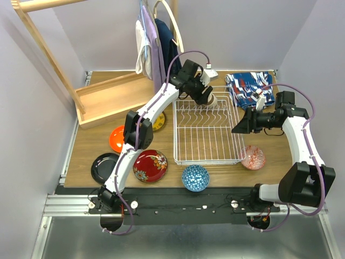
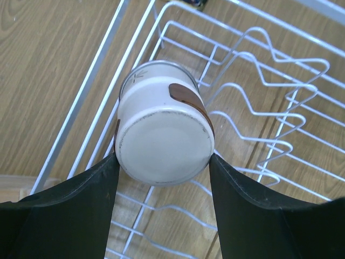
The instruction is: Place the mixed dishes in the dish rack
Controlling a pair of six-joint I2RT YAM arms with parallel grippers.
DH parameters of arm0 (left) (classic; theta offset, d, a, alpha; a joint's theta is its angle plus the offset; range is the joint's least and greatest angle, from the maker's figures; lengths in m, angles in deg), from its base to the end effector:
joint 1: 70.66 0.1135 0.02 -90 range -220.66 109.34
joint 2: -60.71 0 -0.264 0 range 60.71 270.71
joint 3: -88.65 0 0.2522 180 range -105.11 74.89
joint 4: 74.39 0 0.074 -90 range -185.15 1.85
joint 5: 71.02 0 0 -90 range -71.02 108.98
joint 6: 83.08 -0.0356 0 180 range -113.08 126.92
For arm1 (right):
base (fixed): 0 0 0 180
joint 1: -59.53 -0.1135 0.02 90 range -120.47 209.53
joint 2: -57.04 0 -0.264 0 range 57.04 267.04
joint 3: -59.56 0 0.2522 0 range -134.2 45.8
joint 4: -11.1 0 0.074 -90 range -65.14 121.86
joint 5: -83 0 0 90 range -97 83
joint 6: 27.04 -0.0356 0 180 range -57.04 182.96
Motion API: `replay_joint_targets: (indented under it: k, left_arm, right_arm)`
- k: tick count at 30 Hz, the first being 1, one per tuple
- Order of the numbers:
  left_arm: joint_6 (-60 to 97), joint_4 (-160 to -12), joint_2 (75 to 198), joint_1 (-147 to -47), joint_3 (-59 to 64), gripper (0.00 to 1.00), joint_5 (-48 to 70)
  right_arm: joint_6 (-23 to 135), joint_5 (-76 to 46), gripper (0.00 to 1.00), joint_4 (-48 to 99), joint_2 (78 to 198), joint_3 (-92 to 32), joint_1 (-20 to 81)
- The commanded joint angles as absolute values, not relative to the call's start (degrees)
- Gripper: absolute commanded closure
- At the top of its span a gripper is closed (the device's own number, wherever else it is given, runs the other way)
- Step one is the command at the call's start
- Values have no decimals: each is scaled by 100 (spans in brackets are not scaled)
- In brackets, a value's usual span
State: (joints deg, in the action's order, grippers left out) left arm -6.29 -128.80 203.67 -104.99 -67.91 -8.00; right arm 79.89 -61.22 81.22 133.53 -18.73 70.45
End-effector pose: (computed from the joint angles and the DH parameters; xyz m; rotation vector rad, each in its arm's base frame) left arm 0.4499 -0.3268 0.2627 1.1483 1.9861 -0.7291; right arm 0.2465 -0.0181 0.2900 -0.3541 2.3404 1.0620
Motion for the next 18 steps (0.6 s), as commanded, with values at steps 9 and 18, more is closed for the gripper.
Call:
replay_joint_targets:
  k: [9, 18]
  left_arm:
    - [-1004, -13562, 20196, -10485, -6917, 53, -326]
    - [-1110, -13404, 19696, -10406, -6610, 57, -308]
  right_arm:
    - [7957, -6062, 34, 7918, 13237, -1748, 7034]
    - [7904, -6070, 34, 7821, 13149, -1678, 7034]
